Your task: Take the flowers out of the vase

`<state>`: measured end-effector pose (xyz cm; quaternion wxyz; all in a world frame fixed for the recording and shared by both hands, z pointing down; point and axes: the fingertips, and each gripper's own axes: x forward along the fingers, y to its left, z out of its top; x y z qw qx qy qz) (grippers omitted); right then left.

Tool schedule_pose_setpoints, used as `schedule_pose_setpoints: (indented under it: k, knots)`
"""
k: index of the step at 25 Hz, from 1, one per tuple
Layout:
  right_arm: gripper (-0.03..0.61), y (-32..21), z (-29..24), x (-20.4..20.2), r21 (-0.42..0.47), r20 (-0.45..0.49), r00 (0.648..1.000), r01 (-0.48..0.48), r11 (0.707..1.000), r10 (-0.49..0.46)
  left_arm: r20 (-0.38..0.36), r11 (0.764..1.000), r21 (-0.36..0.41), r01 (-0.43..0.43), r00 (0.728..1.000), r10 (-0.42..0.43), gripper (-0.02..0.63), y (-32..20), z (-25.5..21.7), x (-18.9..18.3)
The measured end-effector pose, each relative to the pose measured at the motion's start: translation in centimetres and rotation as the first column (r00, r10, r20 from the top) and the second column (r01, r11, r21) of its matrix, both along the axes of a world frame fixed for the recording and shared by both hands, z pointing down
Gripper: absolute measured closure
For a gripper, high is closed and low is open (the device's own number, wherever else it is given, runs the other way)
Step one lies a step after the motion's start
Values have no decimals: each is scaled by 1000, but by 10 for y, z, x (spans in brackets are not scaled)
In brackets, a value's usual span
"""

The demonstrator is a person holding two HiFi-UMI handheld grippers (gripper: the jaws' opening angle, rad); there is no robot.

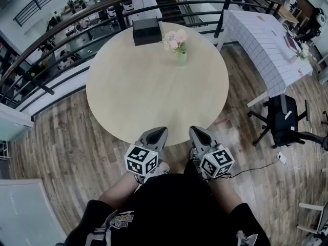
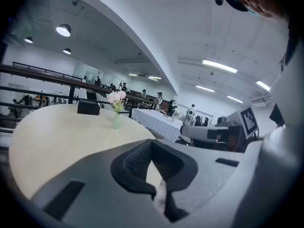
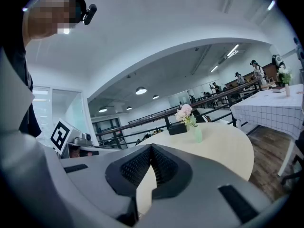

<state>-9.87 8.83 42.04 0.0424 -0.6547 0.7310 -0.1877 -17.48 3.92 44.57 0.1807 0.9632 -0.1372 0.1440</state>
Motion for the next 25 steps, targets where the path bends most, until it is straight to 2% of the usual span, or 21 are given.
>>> schedule_pose_setpoints:
  k: [25]
  knots:
    - [557, 4, -5, -4, 35, 32, 999, 10, 999, -11, -4, 1000, 4, 3, 1000, -3, 607, 8, 0, -6]
